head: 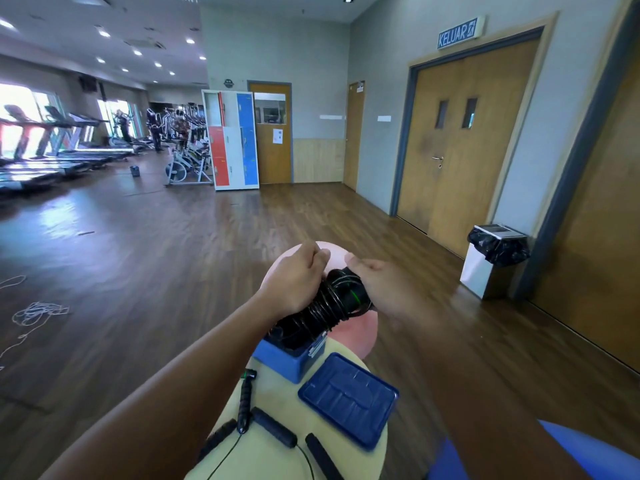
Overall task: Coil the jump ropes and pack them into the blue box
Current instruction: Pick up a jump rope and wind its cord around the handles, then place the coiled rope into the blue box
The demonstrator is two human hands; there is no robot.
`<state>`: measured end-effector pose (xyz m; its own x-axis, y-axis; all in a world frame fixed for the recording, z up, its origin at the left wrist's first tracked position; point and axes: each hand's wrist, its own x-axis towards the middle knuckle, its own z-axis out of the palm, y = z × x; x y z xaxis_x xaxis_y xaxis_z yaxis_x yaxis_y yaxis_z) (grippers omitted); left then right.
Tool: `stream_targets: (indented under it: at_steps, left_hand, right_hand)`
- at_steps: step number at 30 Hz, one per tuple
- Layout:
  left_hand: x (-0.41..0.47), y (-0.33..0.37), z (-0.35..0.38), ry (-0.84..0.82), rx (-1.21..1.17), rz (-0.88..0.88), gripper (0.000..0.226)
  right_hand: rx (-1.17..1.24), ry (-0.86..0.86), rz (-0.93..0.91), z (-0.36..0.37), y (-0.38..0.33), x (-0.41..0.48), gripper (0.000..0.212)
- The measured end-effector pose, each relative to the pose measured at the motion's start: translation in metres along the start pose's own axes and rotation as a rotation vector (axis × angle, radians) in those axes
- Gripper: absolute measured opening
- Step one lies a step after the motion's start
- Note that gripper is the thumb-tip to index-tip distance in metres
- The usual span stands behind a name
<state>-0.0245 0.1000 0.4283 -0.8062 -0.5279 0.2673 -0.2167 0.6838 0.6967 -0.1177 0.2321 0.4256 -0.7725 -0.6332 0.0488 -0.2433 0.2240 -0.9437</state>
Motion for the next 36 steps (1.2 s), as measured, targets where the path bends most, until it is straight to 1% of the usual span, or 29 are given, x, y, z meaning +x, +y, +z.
stream_targets:
  at_steps: [3,5,7,9,11,13,15,16,18,22,25,26,28,31,33,36]
  left_hand:
    - [0.003,-0.01,-0.004,0.076,-0.007,-0.038,0.031]
    - [0.001,-0.017,-0.003,0.063,-0.023,-0.107,0.041]
    - [-0.005,-0.022,0.004,-0.016,-0.182,-0.22,0.05]
    - [-0.011,-0.022,0.012,-0.05,-0.409,-0.322,0.049]
    - [-0.009,-0.023,0.019,0.033,-0.497,-0.34,0.054]
    - [-0.004,-0.032,0.024,0.122,-0.483,-0.337,0.063]
    - [0.002,-0.045,0.028,0.163,-0.485,-0.342,0.067]
    - [0.004,-0.051,0.03,0.169,-0.513,-0.35,0.066]
    - [0.011,-0.065,0.031,0.167,-0.582,-0.385,0.061]
    - [0.028,-0.094,0.027,0.16,-0.685,-0.452,0.042]
    - [0.044,-0.113,0.017,0.133,-0.699,-0.47,0.04]
    - [0.05,-0.12,0.013,0.124,-0.708,-0.483,0.039]
    - [0.065,-0.138,0.006,0.085,-0.731,-0.505,0.039]
    - [0.087,-0.164,-0.002,0.01,-0.783,-0.554,0.045]
    - [0.096,-0.18,-0.004,-0.022,-0.922,-0.596,0.045]
    - [0.101,-0.2,0.008,-0.045,-1.299,-0.652,0.036]
  right_hand:
    - [0.138,0.099,0.072,0.005,0.018,0.005,0.037]
    - [0.283,0.146,0.12,0.004,0.026,0.011,0.038]
    - [0.351,0.194,0.127,0.002,0.03,0.017,0.039]
    - [0.352,0.24,0.139,0.006,0.035,0.023,0.036]
    - [0.384,0.282,0.183,0.013,0.042,0.03,0.036]
    - [0.438,0.309,0.231,0.022,0.05,0.035,0.033]
    - [0.465,0.334,0.254,0.031,0.055,0.039,0.036]
    - [0.474,0.337,0.257,0.035,0.056,0.042,0.037]
    - [0.489,0.328,0.255,0.044,0.056,0.046,0.032]
    - [0.487,0.305,0.235,0.069,0.059,0.06,0.031]
    - [0.468,0.332,0.215,0.092,0.067,0.082,0.032]
    - [0.461,0.334,0.21,0.1,0.07,0.091,0.035]
    - [0.457,0.351,0.212,0.118,0.075,0.108,0.049]
    - [0.505,0.413,0.225,0.143,0.094,0.137,0.057]
    - [0.6,0.464,0.282,0.157,0.094,0.145,0.059]
    - [0.861,0.531,0.376,0.174,0.098,0.156,0.038]
